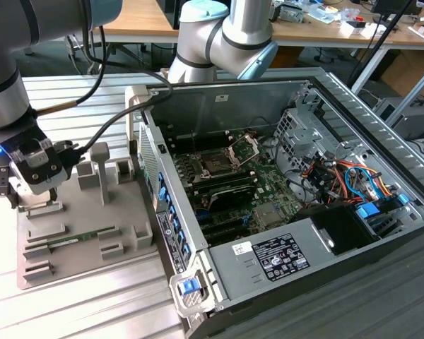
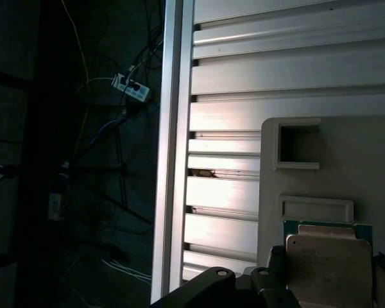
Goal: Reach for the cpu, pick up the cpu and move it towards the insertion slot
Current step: 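Pick up the cpu and move it towards the insertion slot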
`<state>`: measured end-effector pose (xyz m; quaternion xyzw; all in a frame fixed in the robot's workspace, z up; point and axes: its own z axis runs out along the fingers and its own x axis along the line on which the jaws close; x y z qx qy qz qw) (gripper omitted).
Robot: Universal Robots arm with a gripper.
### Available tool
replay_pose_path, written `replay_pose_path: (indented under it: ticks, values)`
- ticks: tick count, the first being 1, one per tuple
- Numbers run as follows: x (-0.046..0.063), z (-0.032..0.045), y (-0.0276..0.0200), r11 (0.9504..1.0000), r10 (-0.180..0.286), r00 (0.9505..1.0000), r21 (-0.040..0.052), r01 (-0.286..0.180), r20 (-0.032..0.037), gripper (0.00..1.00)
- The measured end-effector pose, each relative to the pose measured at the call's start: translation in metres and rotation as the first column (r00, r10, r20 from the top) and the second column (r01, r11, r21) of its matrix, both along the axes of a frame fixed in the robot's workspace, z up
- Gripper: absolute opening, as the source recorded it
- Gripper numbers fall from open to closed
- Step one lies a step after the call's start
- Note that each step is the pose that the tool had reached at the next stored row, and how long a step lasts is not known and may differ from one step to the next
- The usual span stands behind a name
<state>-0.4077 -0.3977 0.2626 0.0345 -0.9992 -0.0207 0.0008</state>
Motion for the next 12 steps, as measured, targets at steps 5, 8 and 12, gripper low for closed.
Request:
replay_pose_path:
  ticks: [5, 8, 12]
  values:
    - [0.0000, 0.0013, 0.0000, 1.0000, 0.000, 1.0000, 0.0000, 0.000, 0.0000, 0.55]
    - [0.0000, 0.0021, 0.0000, 1.0000, 0.000, 1.0000, 0.0000, 0.000, 0.0000, 0.55]
    - [0.0000, 0.0035, 0.0000, 1.0000, 0.000, 1.0000, 0.0000, 0.000, -0.0001, 0.55]
